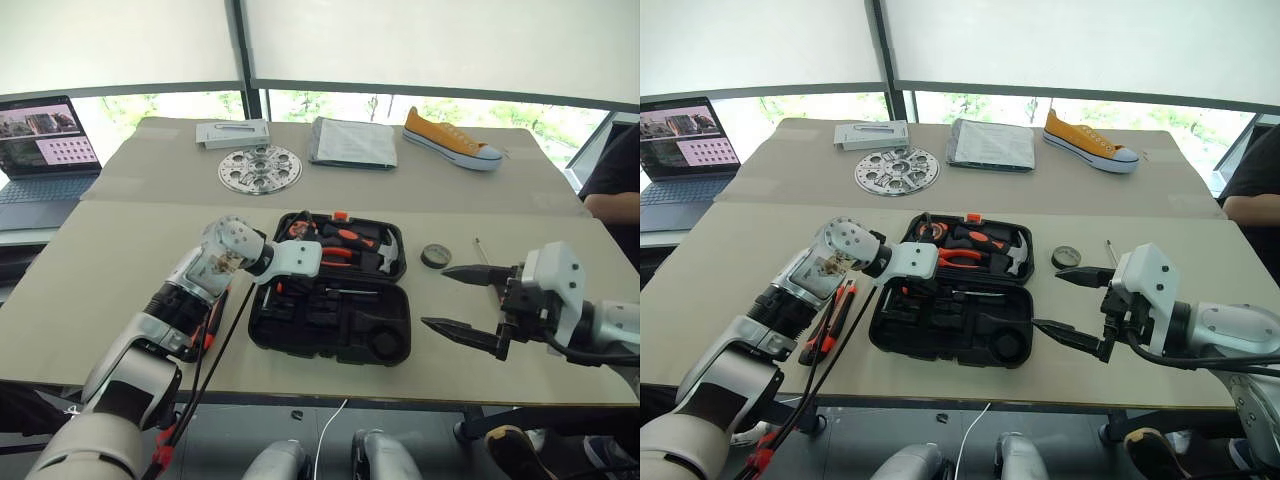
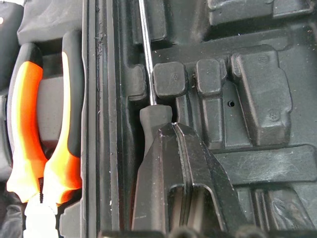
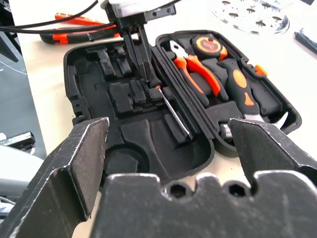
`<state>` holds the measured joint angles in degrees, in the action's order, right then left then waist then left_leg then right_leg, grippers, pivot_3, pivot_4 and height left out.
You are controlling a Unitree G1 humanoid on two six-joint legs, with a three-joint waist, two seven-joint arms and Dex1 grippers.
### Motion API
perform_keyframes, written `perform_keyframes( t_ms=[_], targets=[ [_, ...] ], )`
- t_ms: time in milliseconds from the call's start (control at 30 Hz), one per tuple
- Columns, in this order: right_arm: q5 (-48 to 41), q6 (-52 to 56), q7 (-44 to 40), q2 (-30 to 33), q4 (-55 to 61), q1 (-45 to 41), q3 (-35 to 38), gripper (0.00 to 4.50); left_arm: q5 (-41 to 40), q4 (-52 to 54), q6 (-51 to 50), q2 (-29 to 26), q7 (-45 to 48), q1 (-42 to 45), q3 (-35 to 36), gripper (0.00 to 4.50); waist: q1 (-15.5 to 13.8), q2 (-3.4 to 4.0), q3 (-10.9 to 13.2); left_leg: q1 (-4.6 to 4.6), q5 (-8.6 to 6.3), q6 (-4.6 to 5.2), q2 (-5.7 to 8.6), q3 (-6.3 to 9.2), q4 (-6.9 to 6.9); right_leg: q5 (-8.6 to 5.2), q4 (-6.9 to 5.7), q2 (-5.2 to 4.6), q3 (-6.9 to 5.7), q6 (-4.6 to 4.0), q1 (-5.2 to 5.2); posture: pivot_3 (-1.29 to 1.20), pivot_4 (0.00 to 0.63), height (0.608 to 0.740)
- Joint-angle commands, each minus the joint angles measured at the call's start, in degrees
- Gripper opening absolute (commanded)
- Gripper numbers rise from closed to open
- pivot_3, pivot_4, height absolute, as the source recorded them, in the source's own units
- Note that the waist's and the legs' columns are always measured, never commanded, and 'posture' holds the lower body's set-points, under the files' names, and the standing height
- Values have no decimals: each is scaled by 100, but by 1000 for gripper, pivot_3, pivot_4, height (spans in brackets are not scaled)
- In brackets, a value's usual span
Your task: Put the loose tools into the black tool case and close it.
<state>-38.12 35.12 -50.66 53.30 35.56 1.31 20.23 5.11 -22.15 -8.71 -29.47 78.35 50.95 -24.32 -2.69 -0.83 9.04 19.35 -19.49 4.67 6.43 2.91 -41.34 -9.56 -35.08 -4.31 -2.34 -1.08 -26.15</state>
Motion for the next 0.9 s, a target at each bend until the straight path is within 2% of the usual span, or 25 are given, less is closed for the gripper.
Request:
perform_keyframes(
  t_ms=[33,200,267,367,533,733,900],
  targets=[
    [82,198,514,-116,-149,1,432,4500,-1196,587,-783,-103,343,-125,952,825,31,-1,1,3,0,0,0,0,0,0,-2,1,-1,0,-5,0,150,740],
    [276,472,1140,-342,-594,90,778,4500,-2262,1344,-1340,-350,362,-531,1887,2662,75,0,0,1,0,-1,-1,1,11,-1,-2,6,-2,-4,-17,0,150,740],
    [543,530,1665,-572,-1025,86,900,4500,-3029,1969,-2329,-567,465,-708,2222,3373,86,1,0,-2,0,-2,-1,1,14,-2,-2,5,-2,-7,-15,0,150,740],
    [818,559,2249,-914,-1639,-11,934,4500,-3717,2629,-3150,-700,319,-841,2455,4470,88,2,0,-5,1,-3,2,1,14,-2,-3,4,0,-6,-12,0,150,740],
    [1088,362,2461,-1264,-2505,-214,692,4500,-4076,3126,-3656,-717,-151,-892,2514,4470,112,10,-4,-13,2,-6,6,-2,13,-2,-2,2,3,-6,-4,0,150,740],
    [1627,-195,2502,-1457,-3600,-607,238,4500,-4091,3289,-3593,-809,-363,-960,2378,4470,219,16,-7,-20,9,-18,5,-4,32,-4,-3,4,7,-12,-6,0,150,740],
    [1685,-422,2436,-1590,-3859,-784,194,3108,-3943,3314,-3300,-984,-344,-1093,2220,4500,253,28,-13,-26,12,-23,3,-6,42,-7,-4,5,8,-17,-7,0,150,740]
  ],
)
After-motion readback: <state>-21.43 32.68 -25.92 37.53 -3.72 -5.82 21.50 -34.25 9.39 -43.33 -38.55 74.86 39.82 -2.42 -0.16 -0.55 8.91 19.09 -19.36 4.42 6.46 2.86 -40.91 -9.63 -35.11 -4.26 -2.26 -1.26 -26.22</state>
